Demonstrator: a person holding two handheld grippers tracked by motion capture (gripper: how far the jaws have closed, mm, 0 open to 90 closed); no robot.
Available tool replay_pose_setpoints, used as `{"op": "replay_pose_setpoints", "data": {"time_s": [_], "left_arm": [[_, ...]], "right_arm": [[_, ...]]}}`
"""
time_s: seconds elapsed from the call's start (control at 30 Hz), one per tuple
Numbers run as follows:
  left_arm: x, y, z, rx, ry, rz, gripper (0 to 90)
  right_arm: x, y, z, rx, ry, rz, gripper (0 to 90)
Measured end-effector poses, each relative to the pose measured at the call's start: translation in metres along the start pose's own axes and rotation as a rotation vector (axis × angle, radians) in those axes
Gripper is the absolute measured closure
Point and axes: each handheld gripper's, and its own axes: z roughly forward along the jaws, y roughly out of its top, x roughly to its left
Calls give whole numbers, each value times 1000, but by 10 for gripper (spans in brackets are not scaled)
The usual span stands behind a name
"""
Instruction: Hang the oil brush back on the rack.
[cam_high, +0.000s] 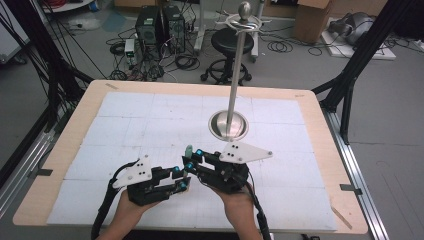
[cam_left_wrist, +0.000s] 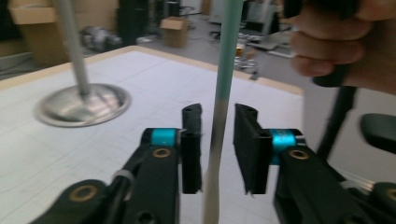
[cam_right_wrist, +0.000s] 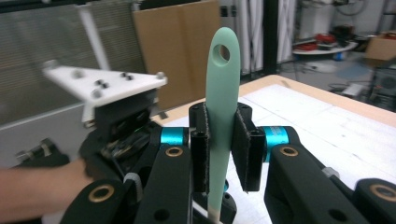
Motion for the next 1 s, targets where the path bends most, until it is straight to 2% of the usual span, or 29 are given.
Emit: {"op": "replay_pose_setpoints", "data": {"time_s": [0.03, 0.07, 0.1, 0.13, 0.2, 0.23, 0.3, 0.37, 0.5, 0.67, 0.77, 0.83, 0.87, 1.0], "left_arm": [[1, 0, -1, 0, -28, -1, 645], [2, 1, -2, -1, -46, -3, 608], [2, 1, -3, -3, -58, -6, 608], [4, 1, -4, -2, -93, -17, 598], [5, 1, -6, -2, -153, -20, 583], [5, 1, -6, -3, -170, -17, 583], [6, 1, -6, 3, -217, -19, 585], [6, 0, -6, 12, -257, -14, 591], [7, -1, -4, 14, -309, -22, 604], [7, -2, -3, 11, -340, -16, 670], [5, -2, -3, 15, -350, -5, 751], [4, -3, -3, 15, -350, 2, 777], [3, -3, -3, 11, -347, 7, 821], [3, -2, -3, 15, -328, 15, 827]], "right_arm": [[-2, 0, -2, -5, 29, 1, 787], [-6, 0, -4, -4, 96, 0, 787], [-6, 0, -4, -4, 96, 0, 787], [-7, 0, -5, -9, 117, -4, 787], [-13, -2, -8, -16, 213, -12, 787], [-13, -2, -8, -16, 213, -12, 787], [-19, -5, -9, -20, 262, -17, 787], [-21, -6, -9, -23, 278, -16, 787], [-25, -9, -7, -12, 357, -18, 787], [-25, -8, -5, -29, 435, -28, 787], [-25, -8, -4, -28, 473, -30, 788], [-24, -7, -4, -30, 485, -33, 788], [-25, -8, -4, -31, 480, -37, 789], [-25, -8, -4, -28, 474, -29, 790]]}}
